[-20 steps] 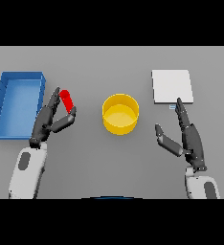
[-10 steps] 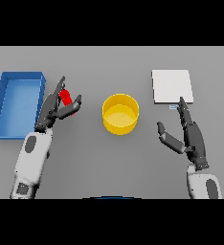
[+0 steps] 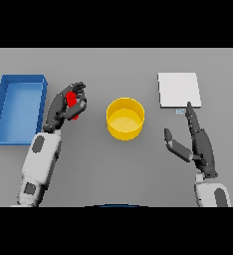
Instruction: Pick up the red beaker and tilt it to pour out 1 green nut into yellow bowl. Pick up the yellow bowl and place it on the metallic measuring scale.
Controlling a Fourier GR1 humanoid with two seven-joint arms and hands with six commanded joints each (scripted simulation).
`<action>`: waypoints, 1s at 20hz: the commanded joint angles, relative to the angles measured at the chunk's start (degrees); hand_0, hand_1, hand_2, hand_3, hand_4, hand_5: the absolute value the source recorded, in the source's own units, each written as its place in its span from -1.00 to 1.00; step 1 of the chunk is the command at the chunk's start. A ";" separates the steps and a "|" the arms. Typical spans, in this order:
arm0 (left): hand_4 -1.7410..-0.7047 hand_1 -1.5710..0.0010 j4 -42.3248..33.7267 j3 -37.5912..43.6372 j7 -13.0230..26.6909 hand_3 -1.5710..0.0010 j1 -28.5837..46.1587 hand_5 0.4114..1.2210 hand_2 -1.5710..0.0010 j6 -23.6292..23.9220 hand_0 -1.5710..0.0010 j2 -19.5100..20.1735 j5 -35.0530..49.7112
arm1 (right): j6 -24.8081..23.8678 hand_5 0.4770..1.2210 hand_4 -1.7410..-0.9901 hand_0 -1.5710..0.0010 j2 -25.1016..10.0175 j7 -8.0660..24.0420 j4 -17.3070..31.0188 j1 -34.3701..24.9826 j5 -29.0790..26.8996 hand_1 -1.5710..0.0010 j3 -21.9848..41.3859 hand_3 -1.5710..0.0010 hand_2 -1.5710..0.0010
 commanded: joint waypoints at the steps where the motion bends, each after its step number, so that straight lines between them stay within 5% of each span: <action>1: -0.42 0.11 1.04 -0.04 -0.08 0.10 -0.56 0.33 0.09 1.50 0.13 -0.33 -0.92 | -0.02 -0.45 0.21 1.00 0.15 0.43 -0.34 -0.43 -0.28 1.00 -0.04 1.00 1.00; 4: -0.43 -0.43 2.07 -0.63 -2.26 -0.44 -0.84 0.66 -0.44 3.43 -0.42 -0.28 -3.19 | 0.32 -0.44 0.20 1.00 0.30 0.90 0.58 -0.81 -0.82 1.00 -0.21 1.00 1.00; 8: -0.64 -0.77 2.85 0.23 -5.04 -0.77 -1.31 0.77 -0.77 4.36 -0.76 -0.83 -3.08 | 0.55 -0.45 0.17 1.00 0.50 -0.50 0.66 -0.54 -0.82 1.00 0.10 1.00 1.00; 15: -0.92 -0.95 -3.45 -1.84 -4.98 -0.95 -1.28 0.70 -0.95 5.89 -0.95 0.68 -1.41 | 0.22 -0.48 0.29 1.00 0.27 -1.00 1.67 -1.68 0.51 1.00 0.48 1.00 1.00; 20: -0.98 -0.98 -8.65 -9.45 1.44 -0.98 -3.51 0.73 -0.98 5.33 -0.98 4.62 -7.78 | -1.15 -0.44 0.32 1.00 0.79 -1.34 0.40 -0.75 3.40 1.00 1.98 1.00 1.00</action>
